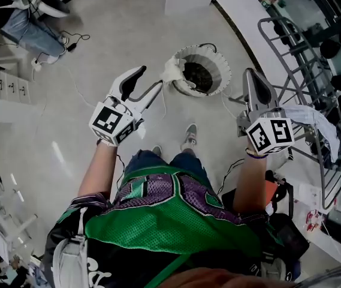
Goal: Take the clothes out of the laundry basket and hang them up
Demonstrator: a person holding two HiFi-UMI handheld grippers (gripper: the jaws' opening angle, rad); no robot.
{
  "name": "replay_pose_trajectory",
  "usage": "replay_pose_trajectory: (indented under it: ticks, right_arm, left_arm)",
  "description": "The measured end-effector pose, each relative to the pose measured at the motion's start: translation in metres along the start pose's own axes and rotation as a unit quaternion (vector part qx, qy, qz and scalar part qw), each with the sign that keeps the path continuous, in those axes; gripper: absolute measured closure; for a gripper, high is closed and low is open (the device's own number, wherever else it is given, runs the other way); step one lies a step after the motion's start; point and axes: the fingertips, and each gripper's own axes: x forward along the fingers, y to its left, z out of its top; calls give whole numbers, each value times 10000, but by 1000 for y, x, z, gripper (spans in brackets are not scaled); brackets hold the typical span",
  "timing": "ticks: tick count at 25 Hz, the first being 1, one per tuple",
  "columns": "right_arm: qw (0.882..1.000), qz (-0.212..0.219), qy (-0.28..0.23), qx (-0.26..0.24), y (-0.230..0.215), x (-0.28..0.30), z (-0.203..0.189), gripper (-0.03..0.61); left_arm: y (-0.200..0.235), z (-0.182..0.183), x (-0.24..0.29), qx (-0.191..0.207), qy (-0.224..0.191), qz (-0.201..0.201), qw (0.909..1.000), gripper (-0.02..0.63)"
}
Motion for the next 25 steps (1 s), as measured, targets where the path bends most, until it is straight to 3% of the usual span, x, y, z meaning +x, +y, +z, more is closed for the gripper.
replay_pose_trajectory:
  ticks: [5,10,18,25]
  right_arm:
    - [9998,138,121,26,-41,33,-17,577]
    - [9999,50,152,29,-77,66,-45,577]
    - [9987,-127,361,348,-109,82,-170,577]
    - [9976,-367,124,579,-134,95,-275,577]
  left_arm:
    - [13,-24,37,-140,86,200,9997,380]
    - [44,-69,72,235,469,277,9982,380]
    - [74,-182,114,414,733,180,9963,380]
    - [85,-304,144,525,903,67,9945,380]
